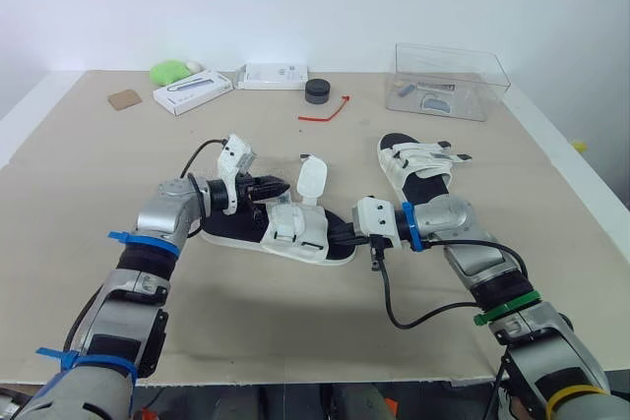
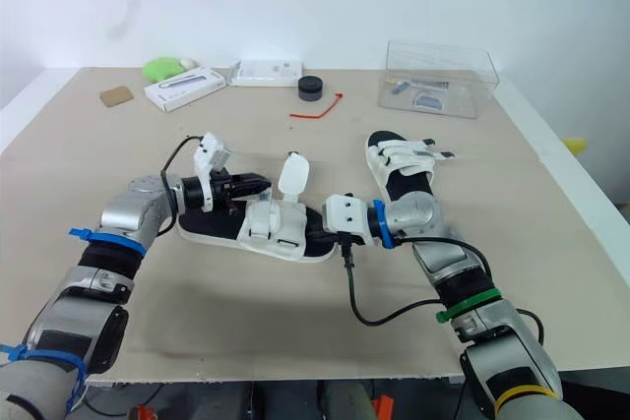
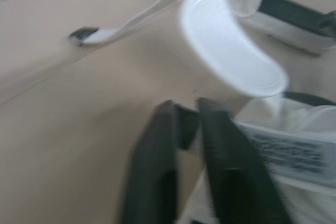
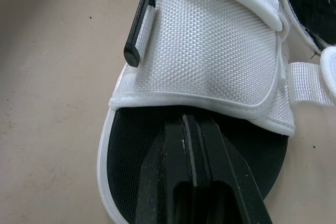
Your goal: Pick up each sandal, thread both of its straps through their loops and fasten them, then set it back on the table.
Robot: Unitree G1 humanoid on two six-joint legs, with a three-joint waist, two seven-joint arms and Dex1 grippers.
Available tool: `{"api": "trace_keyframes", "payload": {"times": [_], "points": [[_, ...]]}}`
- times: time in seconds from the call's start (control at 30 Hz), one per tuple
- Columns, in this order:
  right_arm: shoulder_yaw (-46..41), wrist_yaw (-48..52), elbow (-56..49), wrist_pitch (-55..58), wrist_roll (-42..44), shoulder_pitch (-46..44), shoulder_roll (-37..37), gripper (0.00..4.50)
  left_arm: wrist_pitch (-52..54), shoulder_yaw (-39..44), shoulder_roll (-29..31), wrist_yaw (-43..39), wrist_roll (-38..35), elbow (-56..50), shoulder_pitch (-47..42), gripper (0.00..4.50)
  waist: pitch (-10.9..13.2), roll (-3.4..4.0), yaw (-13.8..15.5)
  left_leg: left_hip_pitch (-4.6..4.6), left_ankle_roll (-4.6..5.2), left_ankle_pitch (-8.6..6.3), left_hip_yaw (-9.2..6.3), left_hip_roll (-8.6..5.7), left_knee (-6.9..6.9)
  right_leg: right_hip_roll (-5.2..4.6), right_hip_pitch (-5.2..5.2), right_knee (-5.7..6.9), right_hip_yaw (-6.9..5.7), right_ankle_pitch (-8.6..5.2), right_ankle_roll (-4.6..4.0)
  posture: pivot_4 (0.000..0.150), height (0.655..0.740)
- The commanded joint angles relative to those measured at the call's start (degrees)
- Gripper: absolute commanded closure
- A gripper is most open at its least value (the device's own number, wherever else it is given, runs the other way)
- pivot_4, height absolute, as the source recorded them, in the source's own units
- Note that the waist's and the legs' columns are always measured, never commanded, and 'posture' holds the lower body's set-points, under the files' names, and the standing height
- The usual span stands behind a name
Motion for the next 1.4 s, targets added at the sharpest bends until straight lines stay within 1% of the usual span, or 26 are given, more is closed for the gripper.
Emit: {"api": "trace_keyframes", "payload": {"times": [0.03, 0.13, 0.27, 0.37, 0.47, 0.73, 0.93, 1.0, 1.07, 1.1, 1.13, 1.17, 1.2, 1.23, 1.27, 1.3, 1.33, 1.37, 1.4], "points": [[0.8, 0.3, 1.4, 1.2, -2.8, 1.6, -1.6, 4.50, -0.5, -1.5, -0.2, -2.7, 2.2, 2.3, -2.6, 4.44, 0.0, 0.00, 0.0, 0.00, 0.01, 0.00, 0.00, 0.00, 0.00, 0.00, 0.00, 0.00, 0.00, 0.00, 0.01, 0.150, 0.7400], [0.6, 0.2, 1.0, 1.4, -2.7, 1.8, -1.9, 4.50, 0.6, -2.9, 0.2, -5.8, 3.3, 2.2, -2.4, 4.44, 0.0, 0.00, 0.0, -0.01, 0.02, -0.01, 0.01, -0.02, 0.00, -0.01, 0.00, 0.00, 0.02, -0.01, 0.02, 0.150, 0.7400], [0.5, 0.1, 0.5, 1.4, -2.7, 2.5, -2.4, 4.50, 4.6, -4.2, 1.6, -10.3, 2.9, -2.3, -0.3, 4.44, 0.0, 0.00, 0.0, -0.01, 0.06, -0.04, 0.00, -0.02, 0.00, -0.02, 0.00, 0.00, 0.01, -0.04, 0.05, 0.150, 0.7400], [0.4, 0.1, 0.3, 1.4, -2.6, 2.7, -2.7, 4.50, 7.3, -4.9, 2.8, -12.1, 2.5, -6.2, 1.7, 4.44, 0.0, 0.00, 0.0, -0.01, 0.14, -0.09, 0.00, -0.03, 0.00, -0.03, 0.01, 0.00, 0.02, -0.09, 0.07, 0.150, 0.7400], [0.4, 0.1, 0.6, 1.4, -2.7, 2.5, -2.7, 4.50, 8.5, -4.6, 3.3, -11.9, 2.6, -8.5, 2.9, 4.44, 0.0, 0.00, 0.0, -0.01, 0.19, -0.12, 0.00, -0.05, 0.00, -0.10, 0.02, 0.00, 0.02, -0.14, 0.11, 0.150, 0.7400], [0.9, 0.5, 1.8, 0.9, -2.9, 1.5, -1.8, 4.50, 7.8, -2.3, 2.8, -8.2, 2.7, -10.0, 4.0, 4.44, 0.0, 0.00, 0.0, 0.02, 0.19, -0.12, 0.00, -0.19, 0.00, -0.27, 0.04, 0.01, 0.02, -0.15, 0.19, 0.150, 0.7400], [1.2, 0.6, 2.4, 0.6, -2.9, 1.1, -1.4, 4.50, 5.7, -2.4, 3.0, -6.8, 3.7, -12.1, 4.9, 4.44, 0.0, 0.00, -0.1, 0.03, 0.19, -0.12, -0.01, -0.18, 0.00, -0.25, 0.03, 0.03, 0.02, -0.14, 0.18, 0.150, 0.7400], [1.2, 0.6, 2.5, 0.6, -2.9, 1.1, -1.4, 4.50, 6.7, -1.4, 3.1, -6.4, 3.1, -12.7, 4.5, 4.44, 0.0, -0.01, -0.1, 0.03, 0.18, -0.11, 0.00, -0.17, 0.00, -0.25, 0.04, 0.03, 0.03, -0.14, 0.17, 0.150, 0.7400], [1.2, 0.6, 2.6, 0.6, -2.9, 1.0, -1.4, 4.50, 10.5, 0.9, 3.7, -6.8, 0.5, -12.8, 2.8, 4.44, 0.0, -0.01, -0.1, 0.03, 0.18, -0.11, 0.00, -0.18, 0.00, -0.25, 0.04, 0.03, 0.03, -0.13, 0.17, 0.150, 0.7400], [1.2, 0.6, 2.7, 0.5, -2.9, 1.0, -1.4, 4.50, 14.4, 2.7, 4.1, -7.5, -2.2, -13.0, 1.7, 4.44, 0.0, -0.01, -0.1, 0.03, 0.18, -0.11, 0.00, -0.18, 0.01, -0.25, 0.03, 0.04, 0.03, -0.13, 0.17, 0.150, 0.7400], [1.1, 0.5, 2.7, 0.6, -2.9, 1.1, -1.4, 4.50, 19.0, 4.7, 4.4, -7.9, -5.1, -13.5, 0.4, 3.92, 0.0, -0.02, -0.1, 0.01, 0.18, -0.11, 0.00, -0.17, 0.01, -0.24, 0.02, 0.04, 0.02, -0.13, 0.18, 0.150, 0.7400], [1.1, 0.4, 2.7, 0.6, -2.9, 1.1, -1.4, 4.50, 22.1, 5.9, 4.7, -8.0, -7.0, -13.9, -0.3, 3.80, 0.0, -0.04, -0.2, 0.00, 0.18, -0.11, -0.01, -0.17, 0.01, -0.24, 0.01, 0.04, 0.02, -0.12, 0.18, 0.150, 0.7400], [1.0, 0.3, 2.7, 0.6, -2.9, 1.1, -1.4, 4.50, 25.2, 6.8, 4.6, -7.6, -8.6, -14.1, -1.0, 3.11, 0.0, -0.04, -0.2, -0.01, 0.18, -0.11, -0.03, -0.17, 0.02, -0.22, 0.01, 0.04, 0.00, -0.13, 0.18, 0.150, 0.7400], [1.0, 0.3, 2.7, 0.6, -2.9, 1.1, -1.4, 4.50, 27.6, 7.3, 4.4, -7.0, -9.5, -13.7, -1.4, 2.98, 0.0, -0.04, -0.2, 0.00, 0.18, -0.11, -0.03, -0.17, 0.02, -0.22, 0.02, 0.04, 0.00, -0.13, 0.18, 0.150, 0.7400], [1.0, 0.2, 2.7, 0.6, -2.9, 1.1, -1.3, 4.50, 28.4, 7.3, 4.1, -6.5, -9.6, -13.2, -1.5, 2.72, 0.0, -0.04, -0.2, 0.01, 0.18, -0.11, -0.03, -0.17, 0.02, -0.22, 0.02, 0.04, 0.00, -0.13, 0.19, 0.150, 0.7400], [1.0, 0.2, 2.8, 0.5, -3.0, 1.1, -1.3, 4.50, 28.9, 7.3, 3.8, -6.1, -9.6, -12.7, -1.6, 2.23, 0.0, -0.04, -0.2, 0.02, 0.18, -0.11, -0.03, -0.17, 0.02, -0.23, 0.04, 0.04, 0.00, -0.13, 0.19, 0.150, 0.7400], [1.1, 0.1, 2.8, 0.5, -3.0, 1.0, -1.2, 4.50, 29.8, 7.4, 3.5, -5.5, -9.8, -12.0, -1.8, 1.97, 0.0, -0.03, -0.2, 0.04, 0.18, -0.11, -0.03, -0.17, 0.02, -0.23, 0.05, 0.04, 0.01, -0.13, 0.20, 0.150, 0.7400], [1.1, 0.1, 2.9, 0.5, -3.0, 1.0, -1.2, 4.50, 30.7, 7.5, 3.1, -5.0, -10.0, -11.2, -2.2, 1.41, 0.0, -0.03, -0.2, 0.06, 0.18, -0.11, -0.01, -0.18, 0.01, -0.24, 0.06, 0.04, 0.02, -0.13, 0.20, 0.150, 0.7400], [1.0, 0.0, 2.9, 0.5, -3.0, 0.9, -1.1, 4.50, 31.4, 7.5, 2.8, -4.7, -10.2, -10.6, -2.5, 1.02, 0.0, -0.03, -0.2, 0.06, 0.18, -0.10, -0.01, -0.18, 0.02, -0.24, 0.06, 0.04, 0.03, -0.13, 0.20, 0.150, 0.7400]]}}
